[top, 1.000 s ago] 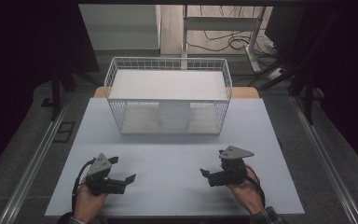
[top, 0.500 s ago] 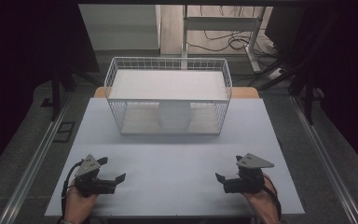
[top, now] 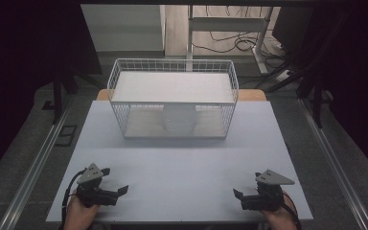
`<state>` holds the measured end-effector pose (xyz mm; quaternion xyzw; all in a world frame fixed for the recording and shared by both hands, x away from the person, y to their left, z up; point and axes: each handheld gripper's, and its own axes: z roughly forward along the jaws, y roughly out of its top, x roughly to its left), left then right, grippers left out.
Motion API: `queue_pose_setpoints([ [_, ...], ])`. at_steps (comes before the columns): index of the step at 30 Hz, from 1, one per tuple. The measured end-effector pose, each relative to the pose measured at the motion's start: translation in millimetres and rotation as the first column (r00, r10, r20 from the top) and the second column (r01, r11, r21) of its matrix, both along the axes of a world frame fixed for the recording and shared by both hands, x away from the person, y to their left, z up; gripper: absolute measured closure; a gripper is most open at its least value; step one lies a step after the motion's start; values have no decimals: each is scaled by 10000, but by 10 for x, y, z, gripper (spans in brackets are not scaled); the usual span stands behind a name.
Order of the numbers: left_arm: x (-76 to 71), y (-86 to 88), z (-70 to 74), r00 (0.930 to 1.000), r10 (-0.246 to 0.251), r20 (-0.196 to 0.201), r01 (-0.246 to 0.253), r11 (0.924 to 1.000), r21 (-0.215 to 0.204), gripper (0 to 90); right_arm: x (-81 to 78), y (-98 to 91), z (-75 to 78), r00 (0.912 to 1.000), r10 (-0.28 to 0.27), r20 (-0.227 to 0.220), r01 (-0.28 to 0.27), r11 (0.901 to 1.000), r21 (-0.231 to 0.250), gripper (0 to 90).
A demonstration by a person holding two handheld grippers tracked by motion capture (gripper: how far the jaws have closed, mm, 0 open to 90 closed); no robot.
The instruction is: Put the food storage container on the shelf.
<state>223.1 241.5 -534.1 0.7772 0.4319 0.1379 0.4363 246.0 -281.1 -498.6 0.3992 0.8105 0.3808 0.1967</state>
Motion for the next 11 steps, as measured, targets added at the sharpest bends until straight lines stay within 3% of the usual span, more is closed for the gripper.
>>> queue_pose_setpoints([
  [5, -8, 3, 1, 9998, 200, -9, -200, 9998, 47, 0, -29, -44, -56, 9987, -43, -502, 43, 10000, -7, 0],
  [11, -1, -13, -1, 9997, 233, -56, -232, 9995, 219, 0, -23, -62, -60, 9984, -118, -545, 122, 9999, 56, 0],
])
